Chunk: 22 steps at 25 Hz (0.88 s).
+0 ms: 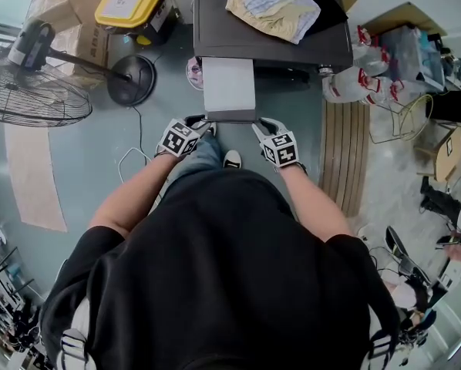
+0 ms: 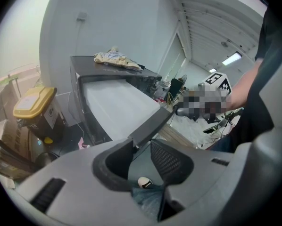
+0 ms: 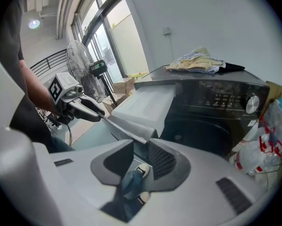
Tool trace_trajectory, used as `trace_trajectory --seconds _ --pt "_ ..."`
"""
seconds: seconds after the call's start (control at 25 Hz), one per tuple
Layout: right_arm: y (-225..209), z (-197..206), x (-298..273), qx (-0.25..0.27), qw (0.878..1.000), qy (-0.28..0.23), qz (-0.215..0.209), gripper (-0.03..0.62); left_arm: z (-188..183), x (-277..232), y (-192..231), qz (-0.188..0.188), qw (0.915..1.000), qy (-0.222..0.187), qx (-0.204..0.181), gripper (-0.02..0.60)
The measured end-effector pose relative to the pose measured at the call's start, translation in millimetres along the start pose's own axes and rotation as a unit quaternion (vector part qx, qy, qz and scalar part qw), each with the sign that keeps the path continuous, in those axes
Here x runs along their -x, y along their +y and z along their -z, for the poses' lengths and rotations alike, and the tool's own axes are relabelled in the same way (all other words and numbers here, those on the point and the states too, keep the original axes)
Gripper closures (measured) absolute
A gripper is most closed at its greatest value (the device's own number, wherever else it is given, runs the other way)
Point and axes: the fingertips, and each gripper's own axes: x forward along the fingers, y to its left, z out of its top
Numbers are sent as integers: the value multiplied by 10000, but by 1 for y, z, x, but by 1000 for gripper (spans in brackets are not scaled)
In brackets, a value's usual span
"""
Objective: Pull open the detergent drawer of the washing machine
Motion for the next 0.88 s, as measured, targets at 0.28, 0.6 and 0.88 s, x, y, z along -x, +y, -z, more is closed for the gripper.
trace_trajectory --seconds 0.28,0.6,0.88 --pt "-2 3 -6 27 10000 15 0 496 4 -5 4 57 10000 -13 35 460" --pt "1 11 -11 3 9999 120 21 494 9 -6 4 49 10000 64 24 457" --pt "1 12 -13 9 10000 79 -7 488 10 -7 5 150 9998 84 86 449"
